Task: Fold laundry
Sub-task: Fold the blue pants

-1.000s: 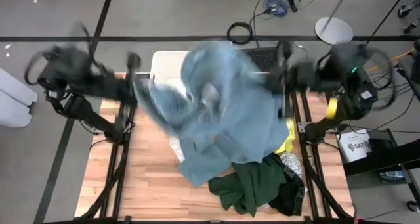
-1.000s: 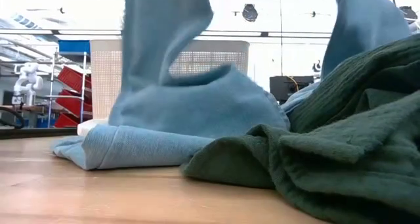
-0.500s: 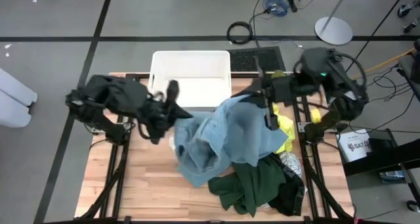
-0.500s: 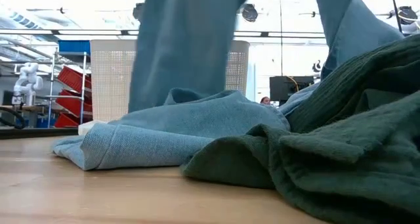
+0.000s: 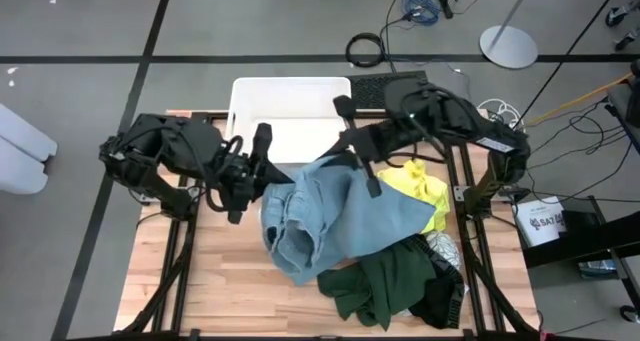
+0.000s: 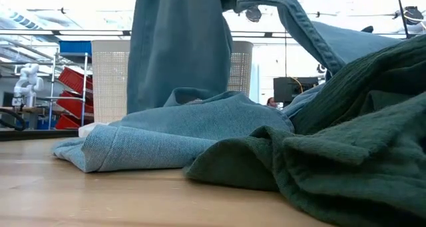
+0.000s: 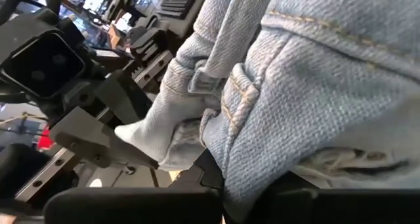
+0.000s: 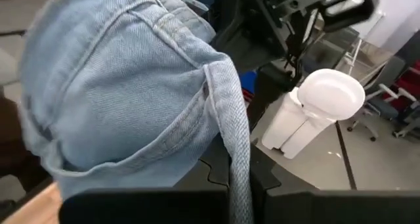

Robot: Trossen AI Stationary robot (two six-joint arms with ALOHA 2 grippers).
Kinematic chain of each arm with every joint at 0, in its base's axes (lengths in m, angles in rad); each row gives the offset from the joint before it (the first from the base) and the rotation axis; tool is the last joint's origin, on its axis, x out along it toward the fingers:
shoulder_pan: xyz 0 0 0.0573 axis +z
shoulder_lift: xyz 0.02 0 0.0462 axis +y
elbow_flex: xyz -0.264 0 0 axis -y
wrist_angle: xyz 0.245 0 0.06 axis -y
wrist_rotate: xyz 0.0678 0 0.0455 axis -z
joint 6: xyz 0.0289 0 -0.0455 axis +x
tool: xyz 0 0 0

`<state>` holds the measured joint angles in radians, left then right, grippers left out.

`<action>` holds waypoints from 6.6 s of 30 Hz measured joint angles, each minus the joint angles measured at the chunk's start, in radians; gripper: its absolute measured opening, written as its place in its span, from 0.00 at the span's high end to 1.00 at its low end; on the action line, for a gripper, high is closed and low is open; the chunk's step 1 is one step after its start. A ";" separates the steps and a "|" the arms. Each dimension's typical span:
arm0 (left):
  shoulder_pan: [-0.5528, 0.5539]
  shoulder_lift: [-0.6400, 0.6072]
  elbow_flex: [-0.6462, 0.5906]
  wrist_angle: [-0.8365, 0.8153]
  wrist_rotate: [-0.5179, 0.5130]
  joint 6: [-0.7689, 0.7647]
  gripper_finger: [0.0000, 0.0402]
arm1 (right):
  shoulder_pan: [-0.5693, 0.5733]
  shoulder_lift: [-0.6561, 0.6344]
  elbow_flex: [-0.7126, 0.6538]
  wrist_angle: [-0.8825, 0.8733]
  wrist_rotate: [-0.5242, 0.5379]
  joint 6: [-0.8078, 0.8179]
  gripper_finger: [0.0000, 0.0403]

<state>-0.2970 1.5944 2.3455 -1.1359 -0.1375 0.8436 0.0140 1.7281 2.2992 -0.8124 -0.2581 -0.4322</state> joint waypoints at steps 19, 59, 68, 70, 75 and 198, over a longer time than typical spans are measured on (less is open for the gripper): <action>0.010 0.000 0.000 0.002 -0.019 -0.001 0.94 | 0.070 0.064 0.000 -0.004 0.260 -0.051 0.65; 0.014 0.024 0.001 -0.090 0.137 -0.077 0.94 | 0.169 0.186 0.001 0.169 0.170 -0.092 0.65; 0.013 0.027 0.000 -0.068 0.149 -0.079 0.94 | 0.181 0.184 0.002 0.125 0.201 -0.005 0.56; 0.013 0.028 0.000 -0.064 0.151 -0.079 0.94 | 0.181 0.182 0.001 0.109 0.215 -0.027 0.52; 0.013 0.029 0.000 -0.054 0.144 -0.101 0.94 | 0.187 0.174 0.001 0.050 0.328 -0.041 0.43; 0.274 0.431 0.000 0.633 0.740 -0.577 0.74 | 0.440 -0.121 0.057 1.063 0.594 -0.086 0.90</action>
<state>-0.0227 2.0257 2.3459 -0.5030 0.6030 0.2670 0.4541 1.6074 2.3559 0.2510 0.3359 -0.5178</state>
